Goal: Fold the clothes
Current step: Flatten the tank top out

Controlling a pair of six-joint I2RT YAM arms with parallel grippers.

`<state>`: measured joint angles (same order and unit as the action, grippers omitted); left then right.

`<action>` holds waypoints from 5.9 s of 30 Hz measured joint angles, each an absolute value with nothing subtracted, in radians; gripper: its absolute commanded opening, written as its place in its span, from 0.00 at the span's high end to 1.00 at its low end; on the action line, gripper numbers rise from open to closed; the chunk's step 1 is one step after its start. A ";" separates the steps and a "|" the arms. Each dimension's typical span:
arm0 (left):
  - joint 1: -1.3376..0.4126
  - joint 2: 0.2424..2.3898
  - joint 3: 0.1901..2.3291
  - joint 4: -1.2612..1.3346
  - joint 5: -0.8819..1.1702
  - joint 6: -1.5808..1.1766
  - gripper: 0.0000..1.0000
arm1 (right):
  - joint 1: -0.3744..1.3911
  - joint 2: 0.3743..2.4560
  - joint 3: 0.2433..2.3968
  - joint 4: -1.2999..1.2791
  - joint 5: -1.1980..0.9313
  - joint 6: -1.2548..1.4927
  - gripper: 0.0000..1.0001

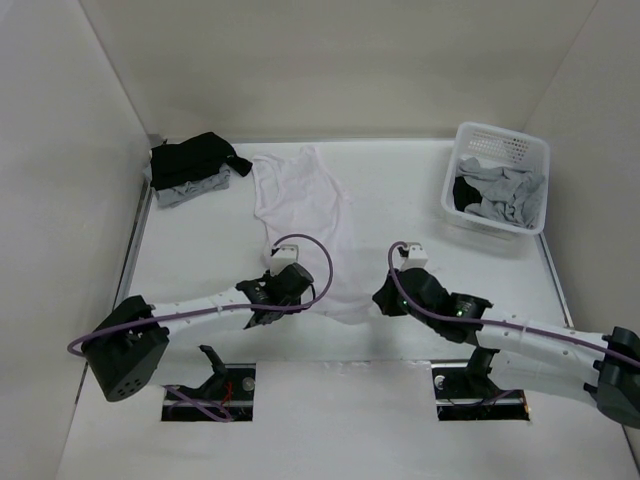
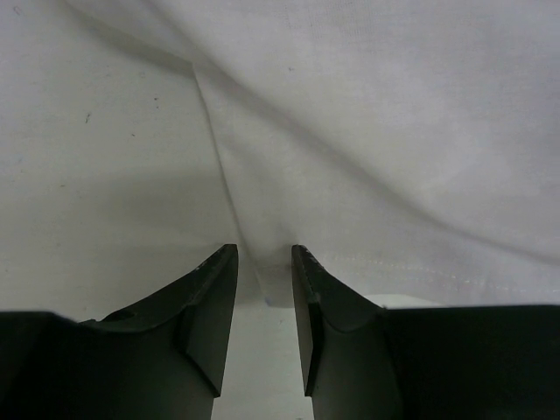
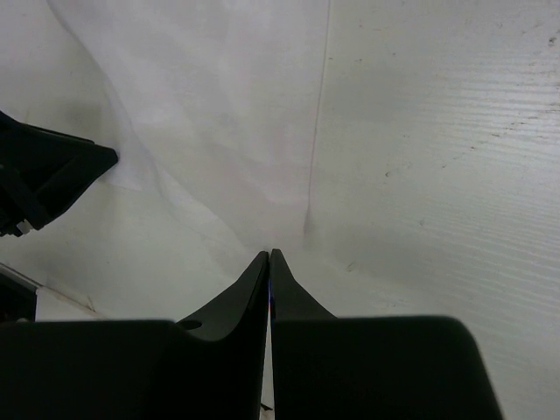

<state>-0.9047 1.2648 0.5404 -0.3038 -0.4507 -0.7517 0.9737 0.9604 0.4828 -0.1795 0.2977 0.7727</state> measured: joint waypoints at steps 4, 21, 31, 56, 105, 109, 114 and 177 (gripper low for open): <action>-0.910 1.245 0.540 -0.303 -0.430 -0.768 0.74 | 0.974 0.976 0.476 -0.162 0.291 0.766 0.94; -0.903 1.193 0.540 -0.319 -0.414 -0.802 0.96 | 0.975 0.982 0.476 -0.150 0.278 0.754 0.91; -0.655 0.551 0.503 -0.362 -0.419 -0.894 0.97 | 1.180 1.302 0.791 -0.151 0.226 0.698 0.60; -0.314 0.482 0.446 -0.345 -0.309 -0.860 0.97 | 0.849 1.729 0.814 0.215 0.130 0.782 0.72; -0.294 0.487 0.527 -0.300 -0.320 -0.747 0.98 | 0.609 2.037 1.333 -0.013 0.150 0.699 0.45; -0.295 0.492 0.527 -0.279 -0.314 -0.747 0.98 | 0.609 2.056 1.377 -0.079 0.121 0.698 0.51; -0.295 0.493 0.527 -0.265 -0.308 -0.748 0.98 | 0.608 2.077 1.395 -0.093 0.061 0.711 0.61; -0.317 0.478 0.387 -0.273 -0.344 -0.879 0.99 | 0.881 1.637 0.841 0.094 0.010 0.654 0.56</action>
<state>-0.3168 0.4778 0.3870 -0.2729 -0.3435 -0.8791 0.8814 1.6367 0.8413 0.0940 0.0101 0.6540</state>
